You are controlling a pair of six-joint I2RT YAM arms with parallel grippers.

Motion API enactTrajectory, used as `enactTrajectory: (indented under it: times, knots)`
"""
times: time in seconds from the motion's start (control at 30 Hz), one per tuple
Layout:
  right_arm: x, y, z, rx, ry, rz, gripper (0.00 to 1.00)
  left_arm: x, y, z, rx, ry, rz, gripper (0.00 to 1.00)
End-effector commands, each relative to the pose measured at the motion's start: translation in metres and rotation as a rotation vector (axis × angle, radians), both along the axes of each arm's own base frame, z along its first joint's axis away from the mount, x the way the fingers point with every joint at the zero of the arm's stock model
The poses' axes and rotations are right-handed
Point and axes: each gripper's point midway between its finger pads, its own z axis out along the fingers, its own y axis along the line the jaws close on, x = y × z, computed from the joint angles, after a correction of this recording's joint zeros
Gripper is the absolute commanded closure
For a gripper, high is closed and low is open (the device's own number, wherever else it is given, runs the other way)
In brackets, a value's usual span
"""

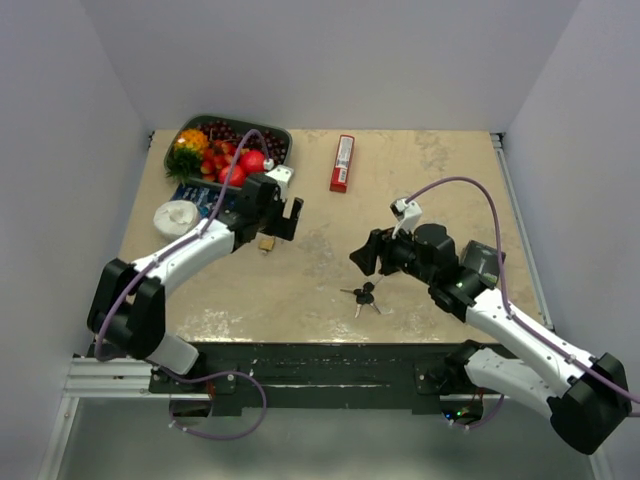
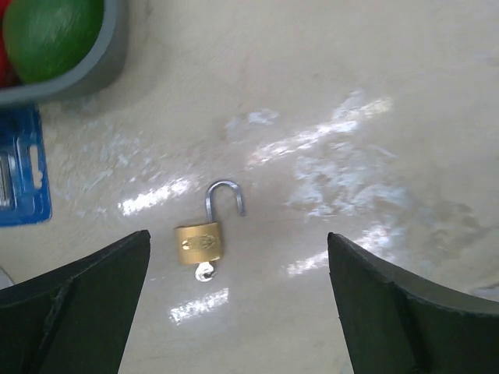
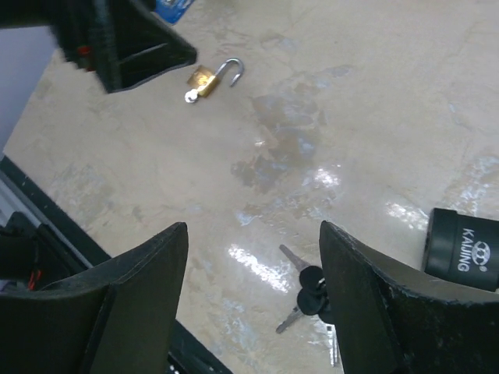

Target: Unlock with the key

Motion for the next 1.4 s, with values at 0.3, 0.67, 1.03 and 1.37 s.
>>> enactTrajectory:
  times: [0.3, 0.67, 1.03, 1.37]
  knots:
    - [0.043, -0.073, -0.034, -0.035, 0.085, -0.325, 0.24, -0.03, -0.101, 0.118, -0.224, -0.338, -0.414, 0.01]
    - [0.002, -0.056, -0.09, -0.122, 0.236, -0.202, 0.27, -0.045, -0.107, 0.103, -0.308, -0.281, -0.428, 0.01]
    - [-0.013, 0.002, -0.087, -0.292, 0.138, 0.013, 0.28, -0.048, -0.105, 0.109, -0.324, -0.282, -0.413, 0.01]
    - [-0.014, 0.011, -0.1, -0.507, 0.099, 0.025, 0.3, -0.05, -0.103, 0.112, -0.327, -0.281, -0.41, 0.01]
